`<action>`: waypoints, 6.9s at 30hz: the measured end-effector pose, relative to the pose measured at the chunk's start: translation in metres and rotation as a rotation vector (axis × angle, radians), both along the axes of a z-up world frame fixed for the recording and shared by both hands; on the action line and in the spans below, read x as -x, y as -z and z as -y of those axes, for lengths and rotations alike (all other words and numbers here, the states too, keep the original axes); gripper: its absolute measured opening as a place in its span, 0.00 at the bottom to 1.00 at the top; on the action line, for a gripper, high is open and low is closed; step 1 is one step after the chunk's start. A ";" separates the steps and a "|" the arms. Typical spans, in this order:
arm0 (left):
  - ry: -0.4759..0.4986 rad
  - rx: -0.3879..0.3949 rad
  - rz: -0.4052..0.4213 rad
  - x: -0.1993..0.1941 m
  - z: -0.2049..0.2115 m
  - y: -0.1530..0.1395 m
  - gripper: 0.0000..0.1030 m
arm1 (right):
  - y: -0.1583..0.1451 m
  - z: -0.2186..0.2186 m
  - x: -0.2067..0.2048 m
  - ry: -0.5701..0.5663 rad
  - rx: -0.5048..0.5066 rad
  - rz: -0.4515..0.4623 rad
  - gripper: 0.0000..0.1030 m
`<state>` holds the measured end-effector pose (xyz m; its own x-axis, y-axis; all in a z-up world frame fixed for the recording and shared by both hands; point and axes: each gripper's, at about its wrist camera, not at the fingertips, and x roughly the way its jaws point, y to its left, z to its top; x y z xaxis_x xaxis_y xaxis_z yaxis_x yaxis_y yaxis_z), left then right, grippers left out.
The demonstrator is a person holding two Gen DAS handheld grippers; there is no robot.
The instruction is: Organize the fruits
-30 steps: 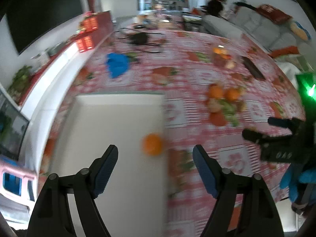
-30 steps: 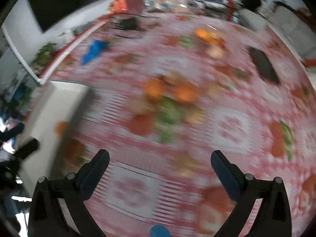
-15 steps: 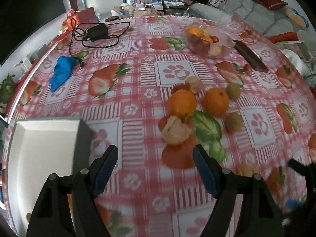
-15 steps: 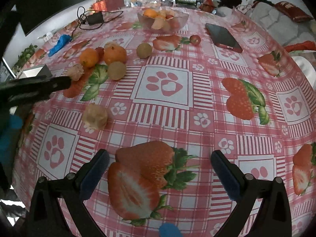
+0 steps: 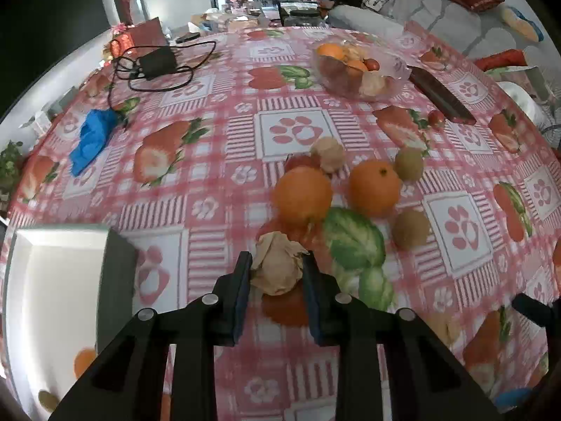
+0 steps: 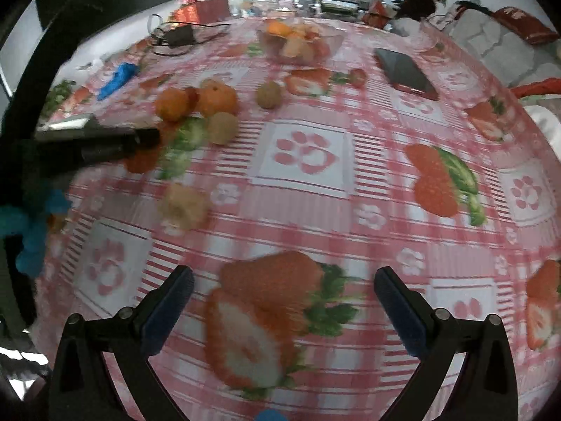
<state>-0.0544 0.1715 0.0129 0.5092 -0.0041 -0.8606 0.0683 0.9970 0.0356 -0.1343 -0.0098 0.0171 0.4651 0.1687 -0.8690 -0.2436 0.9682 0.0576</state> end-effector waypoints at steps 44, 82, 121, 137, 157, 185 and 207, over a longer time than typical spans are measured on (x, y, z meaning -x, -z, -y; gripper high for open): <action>-0.017 0.115 0.125 0.164 -0.063 -0.073 0.30 | -0.042 -0.004 0.038 -0.036 -0.199 0.003 0.25; -0.328 0.073 0.179 0.183 -0.233 -0.081 0.30 | -0.098 -0.237 0.024 -0.451 -0.171 -0.003 0.25; -0.393 0.060 0.158 0.147 -0.233 -0.057 0.77 | -0.066 -0.251 -0.001 -0.413 -0.152 -0.044 0.99; -0.327 0.104 0.484 0.160 -0.132 -0.165 0.80 | -0.103 -0.085 0.118 -0.384 -0.133 0.250 0.99; -0.348 0.319 0.758 0.222 -0.032 -0.258 0.81 | -0.060 0.005 0.145 0.129 0.077 0.520 0.99; -0.062 0.467 0.541 0.203 0.153 -0.213 0.81 | -0.119 0.193 0.224 0.771 0.277 0.883 0.99; -0.026 -0.028 0.635 0.238 -0.037 -0.324 0.85 | -0.248 0.111 0.317 -0.580 -0.537 0.501 0.99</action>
<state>-0.2924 0.2087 0.3366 0.9200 0.0330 -0.3905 0.0013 0.9962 0.0874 -0.4511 -0.1206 0.2649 0.4819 0.8124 -0.3281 -0.7976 0.5618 0.2196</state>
